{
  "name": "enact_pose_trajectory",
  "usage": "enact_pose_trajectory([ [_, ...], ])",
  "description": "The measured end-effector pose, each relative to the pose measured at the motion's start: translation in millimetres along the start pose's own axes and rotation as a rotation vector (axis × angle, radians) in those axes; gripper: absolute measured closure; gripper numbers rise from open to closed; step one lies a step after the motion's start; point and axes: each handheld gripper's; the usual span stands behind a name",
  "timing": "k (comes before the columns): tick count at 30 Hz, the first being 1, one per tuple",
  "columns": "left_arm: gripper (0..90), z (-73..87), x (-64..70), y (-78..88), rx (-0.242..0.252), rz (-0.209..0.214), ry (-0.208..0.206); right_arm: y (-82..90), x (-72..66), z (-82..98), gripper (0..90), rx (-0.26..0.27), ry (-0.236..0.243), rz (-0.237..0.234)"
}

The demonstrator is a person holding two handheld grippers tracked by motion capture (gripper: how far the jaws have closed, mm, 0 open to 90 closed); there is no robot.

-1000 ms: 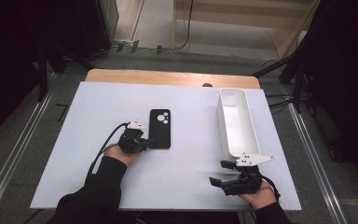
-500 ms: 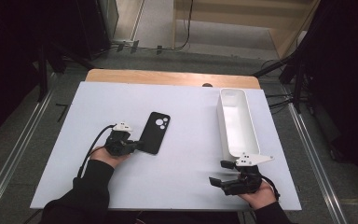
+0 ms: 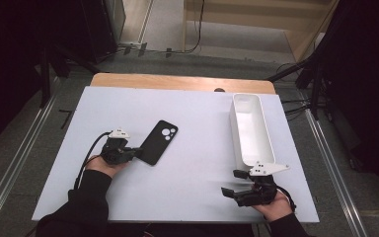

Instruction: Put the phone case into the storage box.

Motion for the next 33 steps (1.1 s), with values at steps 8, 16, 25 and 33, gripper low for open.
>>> enact_pose_trajectory([
  [8, 81.7, 0.7, 0.8, 2.5, 0.005, 0.043, 0.0, -0.1, 0.0, -0.1, 15.1, 0.002, -0.004, 0.001],
  [16, 62.7, -0.7, 7.1, 13.9, 0.072, 0.125, 0.0, 0.4, 0.3, -0.1, 15.1, 0.006, -0.006, -0.001],
  [25, 48.1, 6.1, 15.1, 26.3, 0.116, 0.205, -0.028, 0.9, 0.5, 0.0, 15.1, 0.01, -0.005, -0.002],
  [33, 39.4, 14.2, 16.9, 36.9, 0.168, 0.255, -0.053, 1.3, 0.6, 0.0, 15.1, 0.018, -0.009, 0.004],
])
Point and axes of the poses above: each handheld gripper's, and its own axes: y roughly backward along the jaws, z roughly out of its underside, x roughly to its right, and after that the axes turned 15 degrees about y, right-handed
